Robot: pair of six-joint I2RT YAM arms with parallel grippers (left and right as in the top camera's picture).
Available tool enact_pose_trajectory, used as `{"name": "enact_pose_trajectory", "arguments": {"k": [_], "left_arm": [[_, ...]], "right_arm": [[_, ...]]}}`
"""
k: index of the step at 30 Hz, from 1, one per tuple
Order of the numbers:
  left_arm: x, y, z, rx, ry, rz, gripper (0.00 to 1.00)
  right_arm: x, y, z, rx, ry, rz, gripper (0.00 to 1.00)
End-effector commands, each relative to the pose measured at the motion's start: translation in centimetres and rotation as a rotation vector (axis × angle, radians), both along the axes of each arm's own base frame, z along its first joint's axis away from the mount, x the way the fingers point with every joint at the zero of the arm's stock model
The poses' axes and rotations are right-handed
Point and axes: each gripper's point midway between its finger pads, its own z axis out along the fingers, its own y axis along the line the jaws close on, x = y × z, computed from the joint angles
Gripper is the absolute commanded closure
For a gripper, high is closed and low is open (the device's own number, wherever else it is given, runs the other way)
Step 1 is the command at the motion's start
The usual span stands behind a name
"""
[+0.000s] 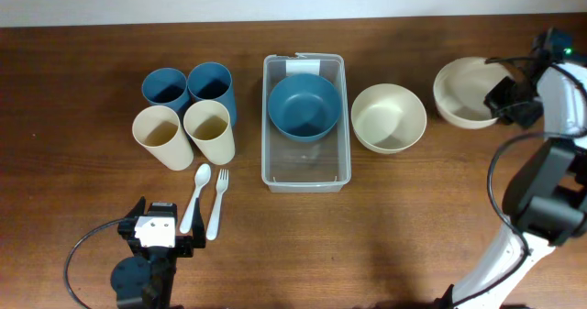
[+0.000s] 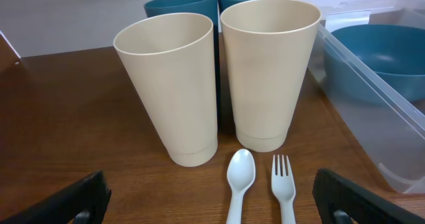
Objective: Pack container
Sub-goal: 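Carry the cream bowl left and drop it into the blue bowl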
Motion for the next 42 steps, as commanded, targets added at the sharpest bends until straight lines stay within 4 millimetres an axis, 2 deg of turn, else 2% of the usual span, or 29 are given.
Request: {"name": "enact_pose_trajectory", "arguments": {"k": [1, 3, 6, 8, 10, 15, 16, 19, 20, 23, 27, 29, 34, 38, 40, 42], "left_arm": [[0.0, -0.3, -0.1, 0.01, -0.004, -0.017, 0.0], [0.0, -0.3, -0.1, 0.01, -0.005, -0.017, 0.0], [0.0, -0.3, -0.1, 0.01, -0.004, -0.017, 0.0], [0.0, -0.3, -0.1, 0.01, -0.004, -0.017, 0.0], [0.0, -0.3, -0.1, 0.01, -0.004, -0.017, 0.0], [0.0, -0.3, -0.1, 0.01, -0.004, -0.017, 0.0], [0.0, -0.3, -0.1, 0.01, -0.004, -0.017, 0.01], [0.0, -0.3, -0.1, 0.01, -0.005, -0.017, 0.0], [0.0, -0.3, -0.1, 0.01, -0.004, -0.017, 0.0], [0.0, -0.3, -0.1, 0.01, -0.005, -0.017, 0.0], [0.0, -0.3, -0.1, 0.01, -0.004, -0.017, 0.0], [0.0, -0.3, -0.1, 0.01, -0.004, -0.017, 0.0], [0.0, -0.3, -0.1, 0.01, -0.004, -0.017, 0.0], [0.0, -0.3, -0.1, 0.01, -0.004, -0.017, 0.0], [0.0, -0.3, -0.1, 0.01, -0.004, -0.017, 0.0], [0.0, -0.3, -0.1, 0.01, -0.004, -0.017, 0.0]], "right_arm": [[0.3, 0.7, 6.0, -0.033, -0.132, -0.006, 0.96], [0.5, 1.8, 8.0, -0.011, -0.183, 0.015, 0.96], [0.7, 4.7, 10.9, 0.022, -0.256, 0.072, 0.96], [0.7, 7.9, 12.9, 0.041, -0.292, 0.141, 0.96], [0.8, 11.0, 13.8, 0.045, -0.302, 0.218, 0.96], [1.2, 20.6, 13.8, 0.064, -0.298, 0.447, 0.96], [1.5, 23.7, 13.8, 0.047, -0.31, 0.519, 0.96], [2.1, 27.4, 13.8, -0.013, -0.341, 0.603, 0.96], [2.5, 29.4, 13.9, -0.039, -0.367, 0.641, 0.96], [3.1, 32.5, 13.5, -0.042, -0.403, 0.699, 0.96], [3.8, 35.4, 11.8, -0.03, -0.406, 0.744, 0.96], [4.1, 35.7, 10.7, -0.034, -0.389, 0.731, 0.96], [4.9, 36.2, 6.4, -0.02, -0.312, 0.715, 0.96], [5.2, 37.6, 4.5, 0.04, -0.301, 0.767, 0.96], [5.5, 38.1, 4.8, 0.059, -0.322, 0.781, 0.89], [5.8, 38.1, 5.8, 0.058, -0.351, 0.782, 0.69]]}}
